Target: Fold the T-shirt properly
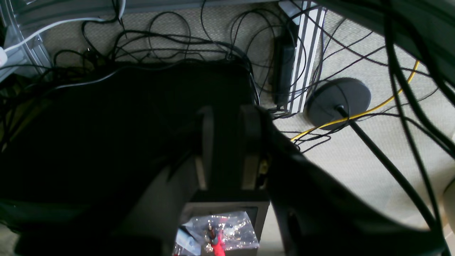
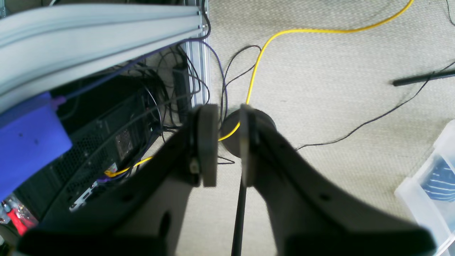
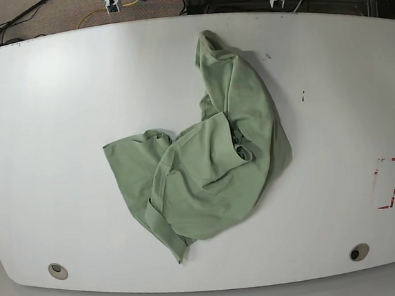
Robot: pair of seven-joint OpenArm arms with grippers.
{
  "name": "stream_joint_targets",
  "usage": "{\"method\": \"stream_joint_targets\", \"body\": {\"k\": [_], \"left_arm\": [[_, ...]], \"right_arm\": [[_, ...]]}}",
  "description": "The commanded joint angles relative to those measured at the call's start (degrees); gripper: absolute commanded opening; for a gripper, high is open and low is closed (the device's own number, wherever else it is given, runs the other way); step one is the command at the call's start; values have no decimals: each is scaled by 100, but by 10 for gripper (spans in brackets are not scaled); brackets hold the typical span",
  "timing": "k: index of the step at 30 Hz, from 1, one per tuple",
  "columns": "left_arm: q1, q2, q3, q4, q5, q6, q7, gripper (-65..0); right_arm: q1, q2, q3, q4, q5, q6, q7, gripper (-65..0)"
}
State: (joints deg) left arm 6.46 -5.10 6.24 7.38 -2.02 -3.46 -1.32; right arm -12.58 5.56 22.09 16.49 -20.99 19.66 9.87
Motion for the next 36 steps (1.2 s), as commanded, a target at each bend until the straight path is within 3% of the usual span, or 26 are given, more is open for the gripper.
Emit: {"method": "stream_joint_targets", "body": {"k": [1,2,20,25,36], "left_arm": [[57,-31,-41,-8,-21,-63,-49,-530],[71,14,13,32,13,-18,-30,-542],[440,14,-13,119,-4,-18,-189,-546],[1231,-136,-22,1561,-4,-18,-153,-546],[2726,-637,-22,4225,-13,-18,119,-547]], "right_arm": [[-47,-66,41,17,283,-7,80,-564],[49,-130,-6,26,-33,34,2,-542],[-92,-191,55,78,20,78,46,-549],[-584,-209,55,755,20,78,213,-549],[-2008,-824,55,2962,29,87,72,-549]]}}
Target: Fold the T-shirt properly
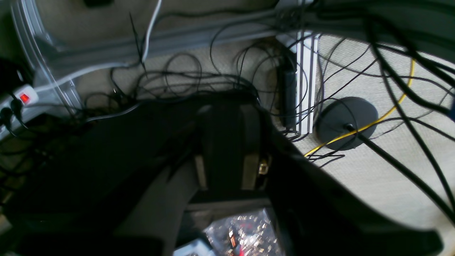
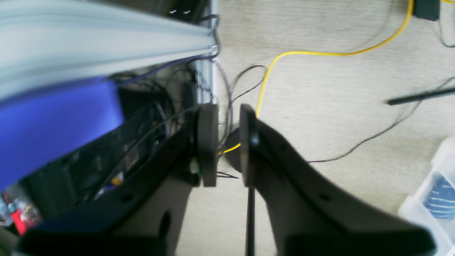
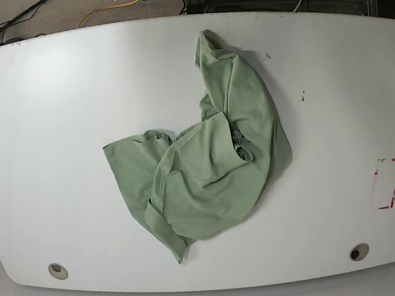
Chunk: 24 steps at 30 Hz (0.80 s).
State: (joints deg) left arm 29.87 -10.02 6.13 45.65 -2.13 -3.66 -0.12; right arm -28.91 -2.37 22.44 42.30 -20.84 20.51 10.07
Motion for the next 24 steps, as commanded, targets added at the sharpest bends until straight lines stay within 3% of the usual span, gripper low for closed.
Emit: {"method": "stream_joint_targets", "body": {"k": [1,6,12,17,24], "left_arm": [[578,-224,-20,741,-2,1,-1,-547],[1466,-382,-28,1892,-11,1,-1,-547],[2486,-382,-477,3088,-11,-8,-19,-547],[3224,-382,-732,4187,-11,-16,-28,-547],[4068,-356,-1242,5787,-11,-16,-28,-547]], "right_arm": [[-551,-110,20,679,14,1,53,-549],[-1369,-409,11,1717,66,1,53,-549],[-2397,-444,-33,2904,1104,10,53,-549],[-3232,-418,-33,3836,1886,547,53,-549],[-4085,-418,-33,5128,2625,758,35,-549]]}}
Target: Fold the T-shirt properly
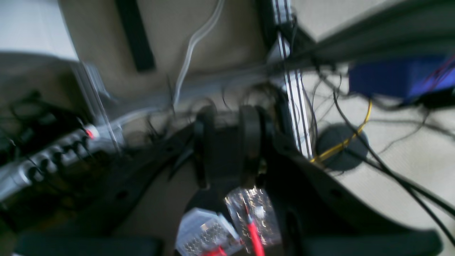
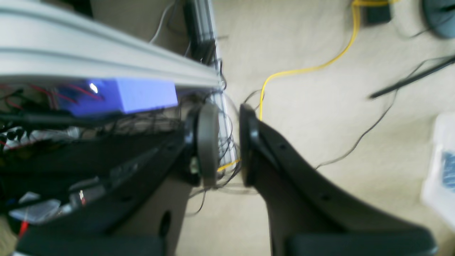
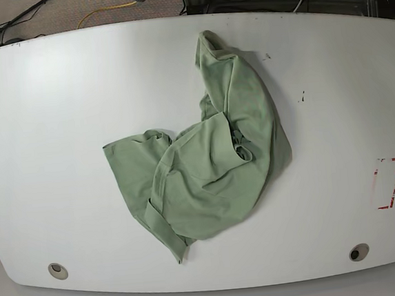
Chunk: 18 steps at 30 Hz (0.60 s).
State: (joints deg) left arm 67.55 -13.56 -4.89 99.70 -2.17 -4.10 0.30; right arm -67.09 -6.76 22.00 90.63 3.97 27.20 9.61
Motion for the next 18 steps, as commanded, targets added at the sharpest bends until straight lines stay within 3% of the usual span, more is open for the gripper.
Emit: {"method": "stream_joint_targets", "body": {"k": [1,8,10,18], "left_arm": [[406,7,-202,637,-7,27,-69,-547],[634,16,-263,1454,-156,45,-69,-547],[599,16,-342,1454,-394,45,-69,-547],[151,-2,-386,1445,-1299,45,-51,-543]], "right_arm": [[-346,22,11,462,205,97,28,-549],[-399,48,64,1851,531,97,-780,-549],[-311,206,64,2159,548,97,-930,-549],[1061,698,64,2405,548,89,-1914,-549]]}}
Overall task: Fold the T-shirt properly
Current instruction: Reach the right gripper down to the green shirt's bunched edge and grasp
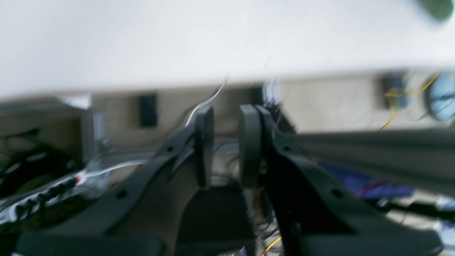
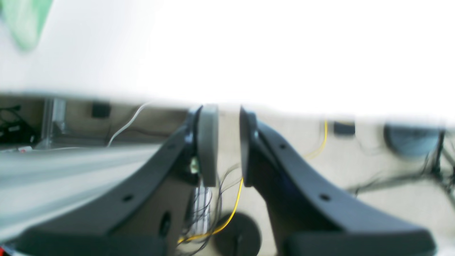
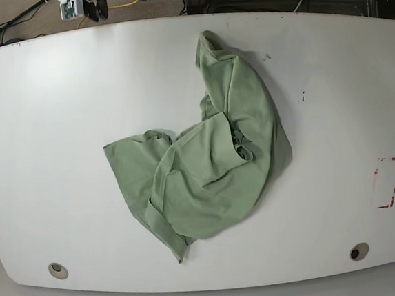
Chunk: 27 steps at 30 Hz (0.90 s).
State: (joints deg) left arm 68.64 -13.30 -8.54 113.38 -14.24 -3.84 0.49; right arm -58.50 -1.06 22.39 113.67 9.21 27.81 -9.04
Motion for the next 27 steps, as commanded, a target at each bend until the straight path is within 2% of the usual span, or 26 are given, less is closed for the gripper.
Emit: {"method": "stream_joint_targets", "body": {"k": [1,9,13,17,19,20,23,25,27], "left_arm": [[-11,-19,-21,77,-145,19,-71,-543],[-196,-11,251,77,-189,19,-71,-540],[-231,-11,330,68,-189,19,-71,-540],[-372,-11,374,60,-180,19,-62,-540],[-381,-11,383,60,-180,19,-62,-539],[-416,-11,383,60,-180,28,-62,-536],[-548,-11,348,60,-180,36,-62,-465],[-548,-11,339,60,-180,36,-62,-413],[-548,-11,339,68,-180,36,-62,-413]], "right_arm": [[421,181,16,93,24,27,-261,-549],[2083,673,-28,84,59,98,-1800,-541],[3164,673,-2,75,24,625,-2802,-541],[4184,655,-11,57,24,1003,-3751,-531],[4624,638,-28,5,24,1091,-4050,-480],[4958,620,-28,-92,59,1109,-4235,-423],[5661,471,-37,-400,24,1126,-4639,-293],[6224,418,-37,-848,24,1126,-4841,-263],[6593,401,-37,-1261,41,1126,-4885,-266]]}}
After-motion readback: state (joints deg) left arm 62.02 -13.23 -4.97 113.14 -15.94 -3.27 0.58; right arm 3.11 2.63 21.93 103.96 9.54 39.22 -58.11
